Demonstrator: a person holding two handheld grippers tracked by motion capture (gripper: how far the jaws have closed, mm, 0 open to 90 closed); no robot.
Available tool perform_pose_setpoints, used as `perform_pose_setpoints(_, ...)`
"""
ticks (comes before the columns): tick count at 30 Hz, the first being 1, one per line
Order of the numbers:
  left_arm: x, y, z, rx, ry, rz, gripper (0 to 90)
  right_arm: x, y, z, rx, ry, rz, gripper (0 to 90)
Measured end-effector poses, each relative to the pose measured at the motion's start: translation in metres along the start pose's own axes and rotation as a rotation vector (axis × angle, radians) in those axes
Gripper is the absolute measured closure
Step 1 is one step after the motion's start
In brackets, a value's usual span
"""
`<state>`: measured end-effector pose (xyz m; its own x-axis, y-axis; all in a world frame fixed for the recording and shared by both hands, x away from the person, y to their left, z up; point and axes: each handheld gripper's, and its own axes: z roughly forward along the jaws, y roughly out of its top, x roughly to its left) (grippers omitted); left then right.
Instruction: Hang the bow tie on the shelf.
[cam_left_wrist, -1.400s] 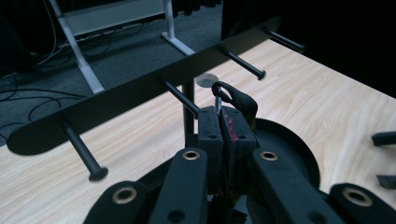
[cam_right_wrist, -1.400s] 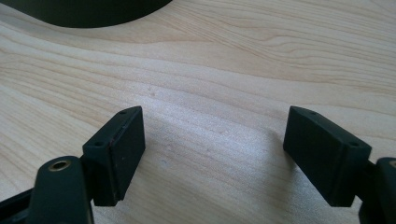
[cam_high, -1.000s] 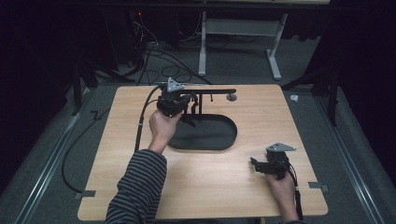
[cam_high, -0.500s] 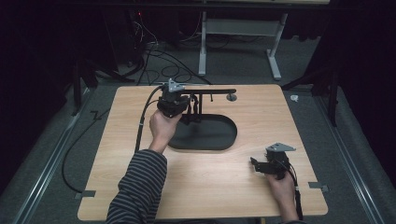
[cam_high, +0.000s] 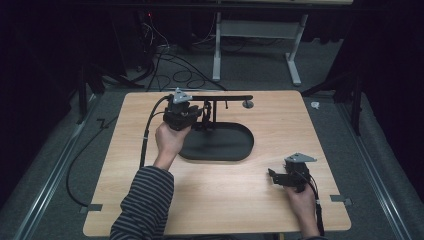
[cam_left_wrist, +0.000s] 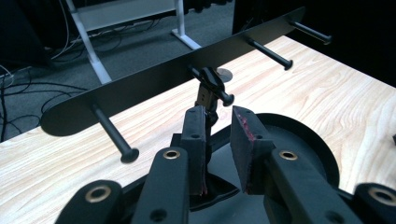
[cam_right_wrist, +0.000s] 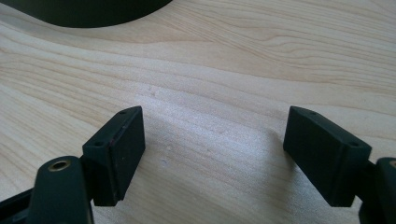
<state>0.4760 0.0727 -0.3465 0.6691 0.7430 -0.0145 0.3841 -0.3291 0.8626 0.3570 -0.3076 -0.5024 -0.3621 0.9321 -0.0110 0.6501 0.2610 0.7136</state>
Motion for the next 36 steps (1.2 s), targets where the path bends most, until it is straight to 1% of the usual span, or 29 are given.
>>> perform_pose_setpoints(5,0.002,-0.004,-0.009,-0.007,-0.019,-0.008,74.4,0.0,0.0,0.0,0.0,0.0,0.0,21.8)
perform_pose_setpoints(7,0.002,-0.006,-0.013,-0.017,-0.02,-0.014,73.8,0.0,0.0,0.0,0.0,0.0,0.0,21.8)
perform_pose_setpoints(15,0.005,-0.014,-0.026,-0.027,-0.025,-0.017,72.4,0.0,0.0,0.0,0.0,-0.001,0.001,21.8)
perform_pose_setpoints(18,0.006,-0.018,-0.032,-0.037,-0.031,-0.029,72.0,0.0,0.0,0.0,0.001,-0.001,0.001,21.8)
perform_pose_setpoints(25,0.005,-0.019,-0.039,-0.036,-0.034,-0.022,71.5,0.0,0.0,0.0,0.001,-0.001,0.001,21.8)
perform_pose_setpoints(31,0.002,-0.021,-0.044,-0.039,-0.039,-0.014,70.8,0.0,0.0,0.0,0.0,-0.001,0.001,21.8)
perform_pose_setpoints(36,0.002,-0.025,-0.048,-0.043,-0.04,-0.019,70.7,0.0,0.0,0.0,0.001,-0.001,0.001,21.8)
